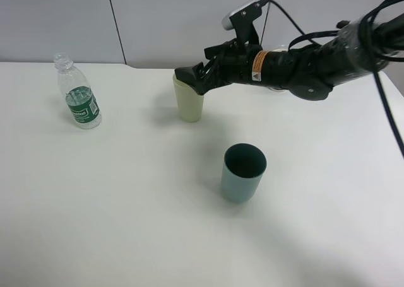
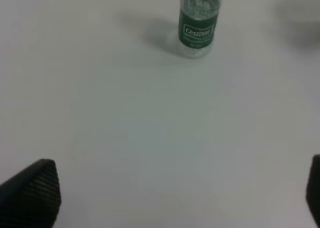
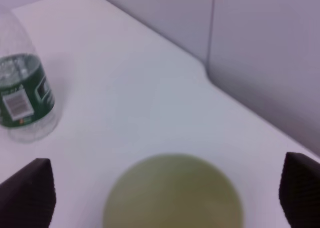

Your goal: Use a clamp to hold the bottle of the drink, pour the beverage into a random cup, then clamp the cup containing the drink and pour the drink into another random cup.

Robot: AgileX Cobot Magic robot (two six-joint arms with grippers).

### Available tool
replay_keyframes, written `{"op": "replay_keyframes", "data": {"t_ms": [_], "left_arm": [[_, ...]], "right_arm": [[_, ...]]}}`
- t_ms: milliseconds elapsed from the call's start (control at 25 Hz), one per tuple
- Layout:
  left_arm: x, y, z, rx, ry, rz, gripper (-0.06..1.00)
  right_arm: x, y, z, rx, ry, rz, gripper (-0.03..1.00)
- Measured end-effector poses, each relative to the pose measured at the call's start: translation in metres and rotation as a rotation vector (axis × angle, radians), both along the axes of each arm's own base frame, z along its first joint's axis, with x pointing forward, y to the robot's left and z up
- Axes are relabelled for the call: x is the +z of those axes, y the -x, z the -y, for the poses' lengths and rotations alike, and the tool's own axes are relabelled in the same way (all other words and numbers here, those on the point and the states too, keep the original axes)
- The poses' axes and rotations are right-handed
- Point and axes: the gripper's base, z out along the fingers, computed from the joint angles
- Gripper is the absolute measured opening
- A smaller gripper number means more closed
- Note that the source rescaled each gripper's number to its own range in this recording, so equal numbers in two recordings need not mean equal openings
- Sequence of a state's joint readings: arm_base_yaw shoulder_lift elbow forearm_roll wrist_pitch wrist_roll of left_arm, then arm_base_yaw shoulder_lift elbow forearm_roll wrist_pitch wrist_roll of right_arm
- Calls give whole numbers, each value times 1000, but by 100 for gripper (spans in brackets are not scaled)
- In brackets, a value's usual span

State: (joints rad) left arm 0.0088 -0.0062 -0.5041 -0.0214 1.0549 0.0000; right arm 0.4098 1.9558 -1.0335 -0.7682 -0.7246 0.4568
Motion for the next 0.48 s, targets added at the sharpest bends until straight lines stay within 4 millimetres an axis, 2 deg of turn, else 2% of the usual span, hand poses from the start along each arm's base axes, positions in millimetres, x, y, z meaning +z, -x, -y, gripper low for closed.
{"op": "replay_keyframes", "data": {"t_ms": [80,160,320,480], "left_arm": [[0,0,0,0,0,0,100],[0,0,0,0,0,0,100],[0,0,0,0,0,0,100],[0,0,0,0,0,0,100]], "right_arm": [[22,9,10,-65,-13,3,87],[40,17,21,-151,-11,-15,95],[81,31,46,-328,50,-32,99],[116,48,80,-483,113,-53,100]]}}
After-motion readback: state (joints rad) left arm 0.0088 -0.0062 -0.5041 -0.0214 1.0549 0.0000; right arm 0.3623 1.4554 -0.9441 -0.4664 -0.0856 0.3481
